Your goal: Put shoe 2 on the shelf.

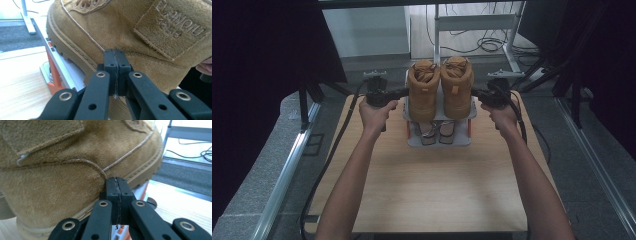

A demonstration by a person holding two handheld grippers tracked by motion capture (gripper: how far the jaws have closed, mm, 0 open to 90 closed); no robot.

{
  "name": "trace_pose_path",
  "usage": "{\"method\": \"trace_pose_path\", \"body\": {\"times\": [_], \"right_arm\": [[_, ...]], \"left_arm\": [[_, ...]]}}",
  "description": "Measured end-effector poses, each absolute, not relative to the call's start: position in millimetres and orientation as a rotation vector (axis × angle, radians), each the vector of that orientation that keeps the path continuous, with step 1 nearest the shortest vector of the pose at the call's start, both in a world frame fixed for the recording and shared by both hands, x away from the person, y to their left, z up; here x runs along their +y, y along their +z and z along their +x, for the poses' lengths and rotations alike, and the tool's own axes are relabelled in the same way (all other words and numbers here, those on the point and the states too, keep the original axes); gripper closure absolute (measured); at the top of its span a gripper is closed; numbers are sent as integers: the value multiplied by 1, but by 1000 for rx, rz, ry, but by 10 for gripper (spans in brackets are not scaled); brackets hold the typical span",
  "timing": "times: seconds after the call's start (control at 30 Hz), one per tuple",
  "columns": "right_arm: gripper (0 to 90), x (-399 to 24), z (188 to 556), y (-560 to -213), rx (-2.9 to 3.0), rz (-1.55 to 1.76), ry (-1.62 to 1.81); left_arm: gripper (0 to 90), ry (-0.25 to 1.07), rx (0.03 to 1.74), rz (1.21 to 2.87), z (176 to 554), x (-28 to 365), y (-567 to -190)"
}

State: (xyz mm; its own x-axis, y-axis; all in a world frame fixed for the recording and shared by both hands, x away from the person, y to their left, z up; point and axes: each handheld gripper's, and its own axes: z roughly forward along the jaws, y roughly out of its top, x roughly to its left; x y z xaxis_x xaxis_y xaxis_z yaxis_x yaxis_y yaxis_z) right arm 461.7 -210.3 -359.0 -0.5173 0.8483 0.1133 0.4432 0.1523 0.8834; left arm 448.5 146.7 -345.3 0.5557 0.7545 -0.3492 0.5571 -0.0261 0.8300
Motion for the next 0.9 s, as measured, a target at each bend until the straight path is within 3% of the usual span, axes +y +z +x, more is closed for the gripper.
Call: {"method": "trace_pose_path", "body": {"times": [0.9], "right_arm": [[897,-204,460,-365,2008,1218,1359]], "left_arm": [[899,252,1099,1699,447,141,-351]]}}
